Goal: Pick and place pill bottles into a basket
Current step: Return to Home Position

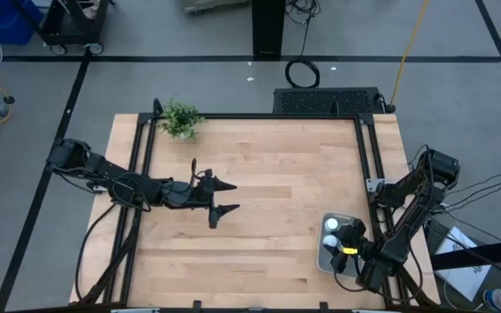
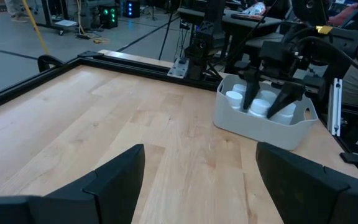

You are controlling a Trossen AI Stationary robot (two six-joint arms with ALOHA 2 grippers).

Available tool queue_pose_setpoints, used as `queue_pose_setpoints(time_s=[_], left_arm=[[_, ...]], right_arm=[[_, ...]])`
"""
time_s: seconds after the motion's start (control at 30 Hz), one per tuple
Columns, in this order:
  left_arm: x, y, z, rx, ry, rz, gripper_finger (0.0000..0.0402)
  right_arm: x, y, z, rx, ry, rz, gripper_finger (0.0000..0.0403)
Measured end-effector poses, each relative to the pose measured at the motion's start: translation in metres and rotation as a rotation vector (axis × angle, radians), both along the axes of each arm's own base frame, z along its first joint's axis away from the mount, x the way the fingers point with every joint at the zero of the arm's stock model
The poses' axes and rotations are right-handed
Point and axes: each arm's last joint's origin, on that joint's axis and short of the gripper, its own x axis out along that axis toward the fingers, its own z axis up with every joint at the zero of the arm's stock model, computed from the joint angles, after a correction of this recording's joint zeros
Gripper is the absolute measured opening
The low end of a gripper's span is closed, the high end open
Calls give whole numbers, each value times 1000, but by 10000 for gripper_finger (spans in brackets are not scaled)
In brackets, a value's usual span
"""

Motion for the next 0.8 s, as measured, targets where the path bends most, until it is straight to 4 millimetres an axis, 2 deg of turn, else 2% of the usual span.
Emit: queue_pose_setpoints(time_s=[0.17,0.43,0.7,0.8], left_arm=[[0,0,0,0,0,0,310],[0,0,0,3,0,1,310],[0,3,0,124,12,90,310],[0,3,0,77,5,92,310]], right_arm=[[-1,-2,4,-13,-2,9,249],[0,-13,21,-32,-3,38,250],[4,-30,53,-82,-110,121,251],[3,-38,67,-126,-177,161,251]])
